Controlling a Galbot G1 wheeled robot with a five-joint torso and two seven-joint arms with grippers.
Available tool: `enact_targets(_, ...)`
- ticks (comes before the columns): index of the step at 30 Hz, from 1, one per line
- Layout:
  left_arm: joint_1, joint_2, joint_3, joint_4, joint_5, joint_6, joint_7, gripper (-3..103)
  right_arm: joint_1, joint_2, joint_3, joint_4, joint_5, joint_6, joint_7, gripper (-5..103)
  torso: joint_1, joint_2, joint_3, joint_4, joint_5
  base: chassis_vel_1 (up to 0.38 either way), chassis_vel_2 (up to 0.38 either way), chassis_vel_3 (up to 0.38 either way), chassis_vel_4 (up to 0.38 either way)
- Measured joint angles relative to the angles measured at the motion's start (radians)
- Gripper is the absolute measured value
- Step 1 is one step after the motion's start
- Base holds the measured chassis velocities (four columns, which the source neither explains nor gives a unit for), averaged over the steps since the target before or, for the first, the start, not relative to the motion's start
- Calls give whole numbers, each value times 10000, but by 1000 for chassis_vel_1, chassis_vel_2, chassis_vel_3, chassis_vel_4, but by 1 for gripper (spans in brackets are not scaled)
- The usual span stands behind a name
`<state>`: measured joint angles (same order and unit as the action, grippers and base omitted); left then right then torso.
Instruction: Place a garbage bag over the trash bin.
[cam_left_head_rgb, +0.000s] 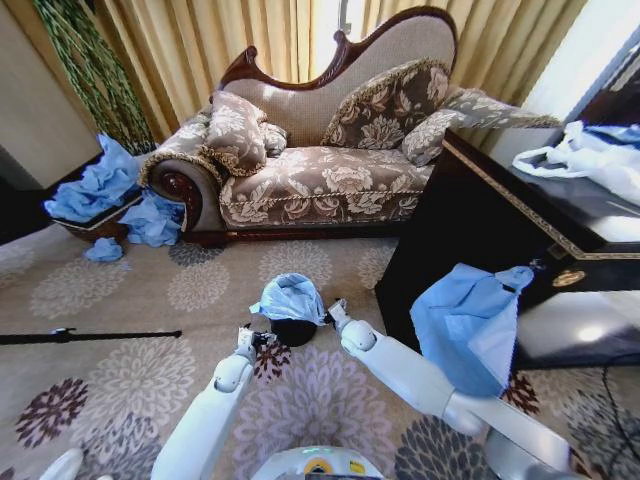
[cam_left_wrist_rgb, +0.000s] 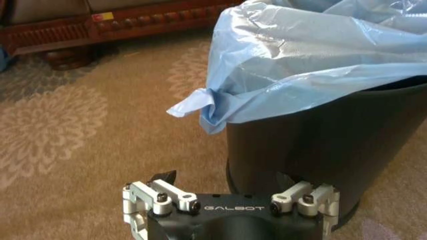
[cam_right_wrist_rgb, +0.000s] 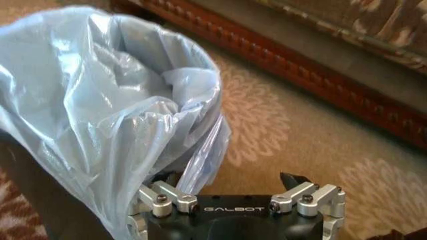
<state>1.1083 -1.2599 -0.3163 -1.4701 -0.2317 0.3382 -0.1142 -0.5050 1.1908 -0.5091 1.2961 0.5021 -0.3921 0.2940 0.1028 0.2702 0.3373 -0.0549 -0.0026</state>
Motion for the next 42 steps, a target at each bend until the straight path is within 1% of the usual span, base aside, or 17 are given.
enact_targets(7, -11, -70, 21, 29, -24, -63, -20, 100, -317, -353, 18, 650, 169, -29, 453, 100, 0, 0, 0, -1, 0, 0, 0, 0, 0)
enact_targets(12, -4, -67, 55, 29, -25, -108, -23, 100, -483, -522, 297, 940, 352, -54, 681, 100, 0, 0, 0, 0, 0, 0, 0, 0, 0)
enact_targets(16, -22, -64, 82, 25, -30, -138, -24, 100, -561, -549, 626, 941, 372, 122, 743, 100, 0, 0, 0, 0, 1, 0, 0, 0, 0)
enact_targets(18, -42, -62, 94, 51, -31, -171, -26, 100, -641, -562, 876, 1123, 903, 177, 862, 100, 0, 0, 0, -1, 1, 0, 0, 0, 0)
enact_targets(19, -42, -62, 94, 51, -31, -171, -26, 100, -641, -562, 876, 1123, 903, 177, 862, 100, 0, 0, 0, -1, 1, 0, 0, 0, 0)
enact_targets(22, -42, -64, 108, 95, -25, -227, -30, 100, -811, -643, 1144, 1485, 1910, 250, 1039, 100, 0, 0, 0, 0, 1, 0, 0, 0, 0)
enact_targets(23, -42, -64, 108, 95, -25, -227, -30, 100, -811, -643, 1144, 1485, 1910, 250, 1039, 100, 0, 0, 0, 0, 1, 0, 0, 0, 0)
enact_targets(27, -40, -55, 111, 98, -26, -245, -42, 100, -1112, -796, 1539, 2075, 3333, 330, 1168, 100, 0, 0, 0, -1, 1, 0, 0, 0, 0)
enact_targets(28, -40, -55, 111, 98, -26, -245, -42, 100, -1112, -796, 1539, 2075, 3333, 330, 1168, 100, 0, 0, 0, -1, 1, 0, 0, 0, 0)
enact_targets(29, -41, -45, 109, 102, -27, -250, -43, 100, -1204, -822, 1661, 2190, 3629, 349, 1172, 100, 0, 0, 0, 0, 1, 0, 0, 0, 0)
enact_targets(31, -40, -36, 106, 104, -30, -262, -45, 100, -1334, -856, 1847, 2283, 3915, 467, 1166, 100, -1, 0, 0, 0, 1, 0, 0, 0, 0)
enact_targets(34, -4, -35, 90, 104, -59, -285, -49, 100, -1502, -926, 2019, 2449, 3962, 685, 1118, 100, 0, 0, 0, -1, 2, 0, 0, 0, 0)
enact_targets(37, 131, -43, 81, -59, -588, -297, -227, 100, -1837, -1104, 2183, 3204, 3882, 798, 1133, 100, -1, 0, 0, -1, 1, 0, 0, 0, 0)
enact_targets(38, 131, -43, 81, -59, -588, -297, -227, 100, -1837, -1104, 2183, 3204, 3882, 798, 1133, 100, -1, 0, 0, -1, 1, 0, 0, 0, 0)
enact_targets(41, 340, -6, 78, -443, -1229, -261, -239, 100, -2252, -1214, 2382, 3718, 3670, 939, 1141, 100, -1, 0, 0, 0, -1, 0, 0, 0, 0)
enact_targets(42, 340, -6, 78, -443, -1229, -261, -239, 100, -2252, -1214, 2382, 3718, 3670, 939, 1141, 100, -1, 0, 0, 0, -1, 0, 0, 0, 0)
